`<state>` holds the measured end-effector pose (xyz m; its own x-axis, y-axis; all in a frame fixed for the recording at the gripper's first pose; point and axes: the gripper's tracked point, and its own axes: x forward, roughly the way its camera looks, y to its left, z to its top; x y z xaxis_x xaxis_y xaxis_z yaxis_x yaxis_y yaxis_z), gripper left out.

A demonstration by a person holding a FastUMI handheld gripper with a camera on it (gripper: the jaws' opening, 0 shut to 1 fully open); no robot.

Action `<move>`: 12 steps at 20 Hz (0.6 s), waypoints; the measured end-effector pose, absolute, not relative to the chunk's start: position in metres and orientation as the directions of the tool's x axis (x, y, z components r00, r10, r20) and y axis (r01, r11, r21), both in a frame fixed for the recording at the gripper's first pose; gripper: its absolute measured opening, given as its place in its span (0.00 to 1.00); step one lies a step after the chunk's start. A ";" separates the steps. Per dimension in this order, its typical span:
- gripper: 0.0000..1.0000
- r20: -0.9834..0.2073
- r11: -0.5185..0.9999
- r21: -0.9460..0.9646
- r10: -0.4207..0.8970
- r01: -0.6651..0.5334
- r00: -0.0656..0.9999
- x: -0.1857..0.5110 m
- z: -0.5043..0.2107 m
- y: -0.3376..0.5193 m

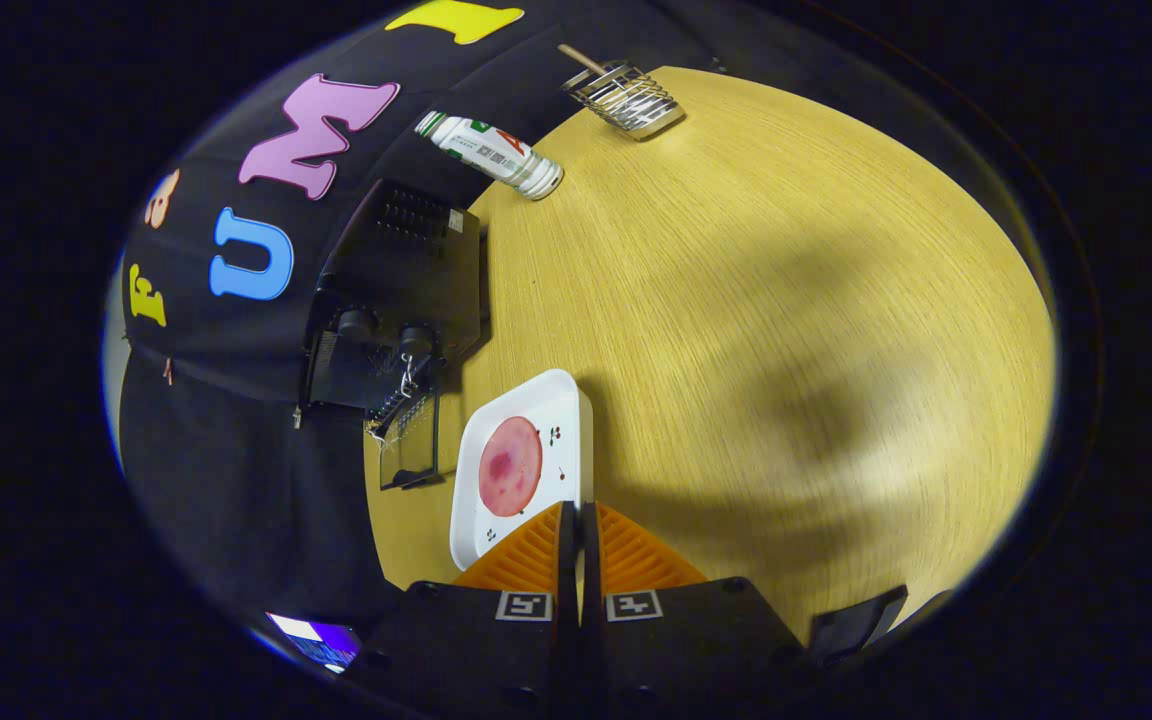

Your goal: Open the toaster oven, put the food inside, and close the toaster oven door.

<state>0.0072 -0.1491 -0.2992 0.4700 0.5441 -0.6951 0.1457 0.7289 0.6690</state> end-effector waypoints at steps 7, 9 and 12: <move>0.05 -0.635 0.627 0.743 0.551 0.234 0.541 -0.003 -0.260 -0.139; 0.05 -0.613 0.599 0.764 0.556 0.241 0.561 -0.007 -0.247 -0.128; 0.05 -0.581 0.563 0.791 0.563 0.241 0.588 -0.011 -0.229 -0.102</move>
